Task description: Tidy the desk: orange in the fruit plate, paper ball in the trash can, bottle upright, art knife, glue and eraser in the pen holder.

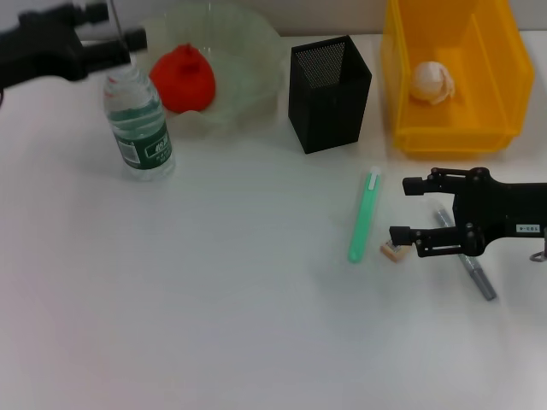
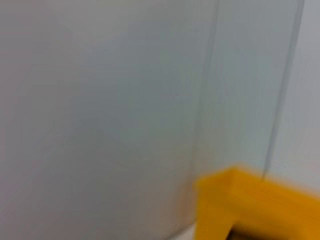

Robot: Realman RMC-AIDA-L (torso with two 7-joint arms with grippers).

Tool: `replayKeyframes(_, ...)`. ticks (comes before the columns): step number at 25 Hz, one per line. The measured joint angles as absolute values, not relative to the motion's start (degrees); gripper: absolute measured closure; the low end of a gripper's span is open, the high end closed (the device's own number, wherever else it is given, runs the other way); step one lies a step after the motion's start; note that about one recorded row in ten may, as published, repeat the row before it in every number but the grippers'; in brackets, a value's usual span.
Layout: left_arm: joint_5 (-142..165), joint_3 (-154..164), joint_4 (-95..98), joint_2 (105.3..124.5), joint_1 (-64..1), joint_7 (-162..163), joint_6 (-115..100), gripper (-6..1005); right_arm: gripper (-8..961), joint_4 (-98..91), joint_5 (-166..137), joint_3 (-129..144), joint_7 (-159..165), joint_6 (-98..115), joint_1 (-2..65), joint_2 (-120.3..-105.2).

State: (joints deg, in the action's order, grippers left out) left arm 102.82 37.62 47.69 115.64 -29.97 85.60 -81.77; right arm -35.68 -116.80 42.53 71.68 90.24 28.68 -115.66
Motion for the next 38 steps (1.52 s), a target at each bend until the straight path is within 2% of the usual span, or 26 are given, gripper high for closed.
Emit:
replayKeyframes(2,96.0,37.6,47.3,113.94,-29.0,87.3,-91.4,206,127,-35.7,-116.8,42.4,71.7,90.2,28.7,-115.66)
replayKeyframes(7,92.6,37.7,46.7,113.23,-28.6,89.4,-103.6,206,127,-35.7,-116.4,42.0,72.1,90.5,29.0,-115.66)
replayKeyframes(11,92.7,38.9,43.3,113.7,-28.7,88.5,-109.6,206,127,-36.4,-116.3,42.0,74.8,90.7,30.4,-115.44)
replayKeyframes(15,93.7,44.4,31.6,114.66,-28.7,76.0,-110.0,205,127,-38.4,-116.5,42.4,78.8,91.4,31.7,-115.04)
replayKeyframes(22,102.0,46.1,26.3,118.16,-27.2,61.8,-97.5,205,127,-51.1,-121.5,42.5,96.0,95.8,35.5,-114.52)
replayKeyframes(30,102.6,46.1,21.9,118.22,-27.3,55.5,-93.8,211,126,-56.3,-136.1,47.3,111.8,97.0,42.8,-114.32)
replayKeyframes(38,102.6,46.3,21.7,118.26,-27.8,55.1,-89.7,213,127,-54.1,-148.1,55.6,124.2,92.5,50.1,-115.63)
